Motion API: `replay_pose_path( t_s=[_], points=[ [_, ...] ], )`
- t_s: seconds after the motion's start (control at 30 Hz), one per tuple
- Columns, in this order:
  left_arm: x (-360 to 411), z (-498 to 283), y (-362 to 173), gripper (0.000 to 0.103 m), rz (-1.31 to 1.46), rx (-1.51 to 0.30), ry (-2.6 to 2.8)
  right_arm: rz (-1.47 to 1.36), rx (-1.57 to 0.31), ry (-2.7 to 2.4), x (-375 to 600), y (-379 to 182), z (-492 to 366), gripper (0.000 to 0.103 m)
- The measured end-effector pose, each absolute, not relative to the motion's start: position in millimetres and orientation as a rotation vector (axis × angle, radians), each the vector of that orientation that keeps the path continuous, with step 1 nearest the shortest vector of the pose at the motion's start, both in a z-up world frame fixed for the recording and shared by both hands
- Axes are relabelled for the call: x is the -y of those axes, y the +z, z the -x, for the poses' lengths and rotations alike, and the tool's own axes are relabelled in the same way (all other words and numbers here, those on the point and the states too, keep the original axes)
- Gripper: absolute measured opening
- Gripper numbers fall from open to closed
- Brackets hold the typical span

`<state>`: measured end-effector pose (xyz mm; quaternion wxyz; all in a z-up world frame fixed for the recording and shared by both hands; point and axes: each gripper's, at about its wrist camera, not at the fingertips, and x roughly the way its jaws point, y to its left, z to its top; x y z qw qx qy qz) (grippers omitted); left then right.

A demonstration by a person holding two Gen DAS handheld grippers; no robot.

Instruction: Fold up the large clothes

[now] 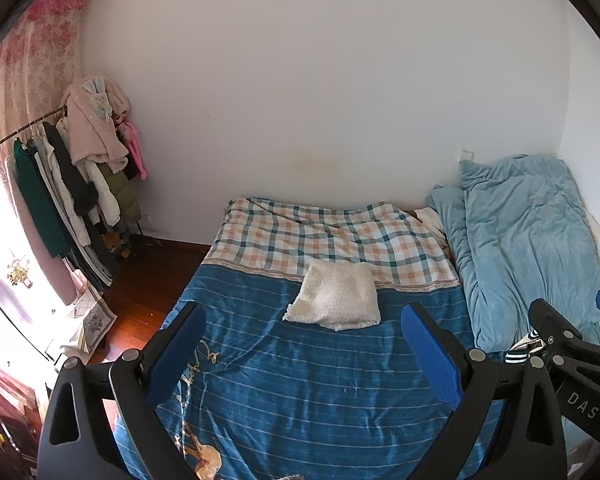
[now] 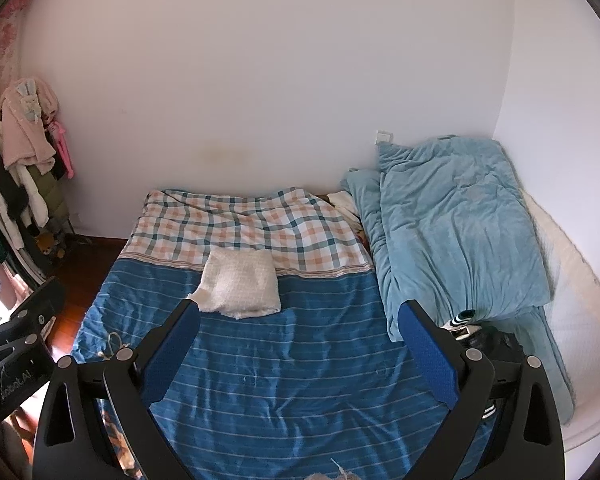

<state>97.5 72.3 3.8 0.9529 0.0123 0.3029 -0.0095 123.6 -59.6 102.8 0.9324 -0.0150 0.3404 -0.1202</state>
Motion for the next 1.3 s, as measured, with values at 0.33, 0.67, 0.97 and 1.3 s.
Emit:
replay_pose_path(
  t_s=[0.33,0.67,0.97,1.3],
  points=[
    [-74.3,-95.9,6.9,0.100,-0.025,-0.610,-0.018,0.019,-0.684,-0.245,55.6,106.9,-122.6,0.101],
    [-76.5,-97.2,9.3,0.100,-0.026,-0.617,-0.020,0.020,-0.690,-0.246,52.2,106.4,-122.5,0.101],
    [-75.3,-97.3,8.3,0.100,-0.026,-0.617,-0.019,0.020,-0.689,-0.245,52.6,105.7,-122.4,0.101],
    [-76.4,-98.5,9.9,0.100,-0.027,-0.619,-0.019,0.020,-0.686,-0.247,51.6,106.0,-122.1,0.101]
  ],
)
